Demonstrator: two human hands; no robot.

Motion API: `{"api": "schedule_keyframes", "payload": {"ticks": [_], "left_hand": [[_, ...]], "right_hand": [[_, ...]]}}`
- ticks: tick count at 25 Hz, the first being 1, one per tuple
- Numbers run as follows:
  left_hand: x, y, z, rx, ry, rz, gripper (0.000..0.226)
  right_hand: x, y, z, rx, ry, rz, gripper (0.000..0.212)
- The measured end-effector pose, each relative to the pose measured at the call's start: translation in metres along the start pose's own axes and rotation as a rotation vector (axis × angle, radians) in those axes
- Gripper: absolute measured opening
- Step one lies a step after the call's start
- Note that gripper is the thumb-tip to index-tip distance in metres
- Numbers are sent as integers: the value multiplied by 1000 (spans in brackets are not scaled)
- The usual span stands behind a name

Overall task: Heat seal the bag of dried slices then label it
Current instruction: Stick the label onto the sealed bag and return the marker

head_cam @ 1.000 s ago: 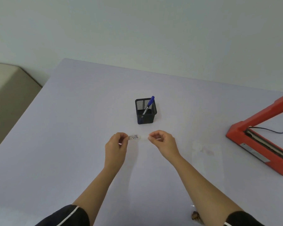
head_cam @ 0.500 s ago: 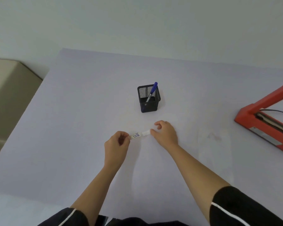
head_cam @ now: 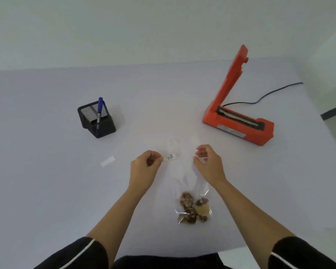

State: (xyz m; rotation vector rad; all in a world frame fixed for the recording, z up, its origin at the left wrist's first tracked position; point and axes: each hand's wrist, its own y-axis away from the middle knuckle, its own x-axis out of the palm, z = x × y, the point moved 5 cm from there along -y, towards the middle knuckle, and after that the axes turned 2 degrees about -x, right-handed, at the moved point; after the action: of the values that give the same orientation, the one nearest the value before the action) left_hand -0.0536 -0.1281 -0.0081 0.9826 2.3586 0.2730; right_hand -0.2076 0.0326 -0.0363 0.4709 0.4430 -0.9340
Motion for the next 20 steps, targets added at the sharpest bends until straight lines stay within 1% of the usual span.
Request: {"api": "schedule_keyframes", "payload": {"ticks": [3,5,8,11,15,17,20], "left_hand": [[47,-9,-11,-52,24,163,6],[67,-16,-11,-94,20,207,6],[82,-26,-3,-122,-38,176,5],[84,-32,2,-134,-118,152,5],[82,-34,7,-146,-128,150,9],[82,-35,9,-147,-131,141,9],[84,-36,11,-143,-138,138,5]], "right_hand": [[-16,-3,-26,-7,5,72,35],[-15,-6,-33,-22,6,150,40],[-11,-7,-40,-79,41,215,41],[-10,-9,-42,-150,89,241,37],[-6,-13,-40,-234,146,280,35],[-3,-15,-39,-256,149,317,36],[-4,-16,-39,-253,109,316,37]]}}
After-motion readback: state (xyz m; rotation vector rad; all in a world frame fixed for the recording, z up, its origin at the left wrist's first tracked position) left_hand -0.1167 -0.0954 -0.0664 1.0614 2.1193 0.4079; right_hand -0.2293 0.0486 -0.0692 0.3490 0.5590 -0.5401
